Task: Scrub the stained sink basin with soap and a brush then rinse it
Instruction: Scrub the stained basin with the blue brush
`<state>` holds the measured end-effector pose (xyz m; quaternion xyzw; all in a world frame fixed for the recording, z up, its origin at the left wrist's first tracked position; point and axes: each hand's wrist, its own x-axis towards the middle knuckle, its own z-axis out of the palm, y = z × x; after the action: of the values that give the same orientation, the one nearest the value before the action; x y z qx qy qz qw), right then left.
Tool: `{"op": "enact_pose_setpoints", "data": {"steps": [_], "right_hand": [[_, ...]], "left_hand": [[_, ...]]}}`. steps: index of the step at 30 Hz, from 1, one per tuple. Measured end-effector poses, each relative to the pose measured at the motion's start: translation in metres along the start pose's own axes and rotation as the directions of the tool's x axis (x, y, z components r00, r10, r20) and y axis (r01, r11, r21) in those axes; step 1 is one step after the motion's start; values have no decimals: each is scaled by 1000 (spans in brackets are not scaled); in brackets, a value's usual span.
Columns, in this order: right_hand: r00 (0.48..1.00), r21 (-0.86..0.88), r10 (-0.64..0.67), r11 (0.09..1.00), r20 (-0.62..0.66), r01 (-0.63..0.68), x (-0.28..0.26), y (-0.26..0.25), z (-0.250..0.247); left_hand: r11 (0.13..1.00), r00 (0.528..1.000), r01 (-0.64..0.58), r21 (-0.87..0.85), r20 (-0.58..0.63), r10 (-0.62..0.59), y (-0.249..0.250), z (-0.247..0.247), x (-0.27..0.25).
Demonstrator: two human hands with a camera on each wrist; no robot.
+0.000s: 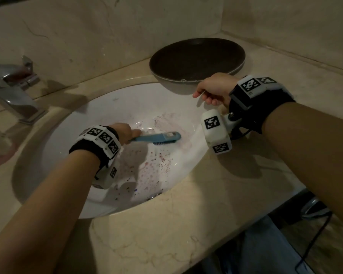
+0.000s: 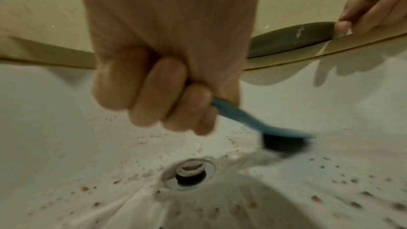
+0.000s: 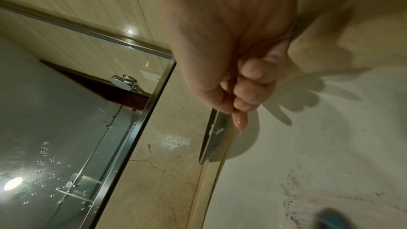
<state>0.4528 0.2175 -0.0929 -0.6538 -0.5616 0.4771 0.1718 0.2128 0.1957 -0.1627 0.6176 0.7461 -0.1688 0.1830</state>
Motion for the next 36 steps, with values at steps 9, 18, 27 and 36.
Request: {"op": "enact_pose_setpoints", "data": {"steps": [9,18,27,36], "right_hand": [[1000,5,-3,1000,-21,3,1,0,0],[999,25,-24,999,-32,25,0,3,0],[999,35,-35,999,-32,36,1,4,0],[1000,5,-21,1000,-12,21,3,3,-1]], "left_hand": [[994,996,46,94,74,-53,-1,-2,-12],[992,980,61,-107,194,-39,7,9,-12],[953,944,299,43,-160,-288,-45,13,20],[968,999,42,-246,21,-38,25,25,20]]}}
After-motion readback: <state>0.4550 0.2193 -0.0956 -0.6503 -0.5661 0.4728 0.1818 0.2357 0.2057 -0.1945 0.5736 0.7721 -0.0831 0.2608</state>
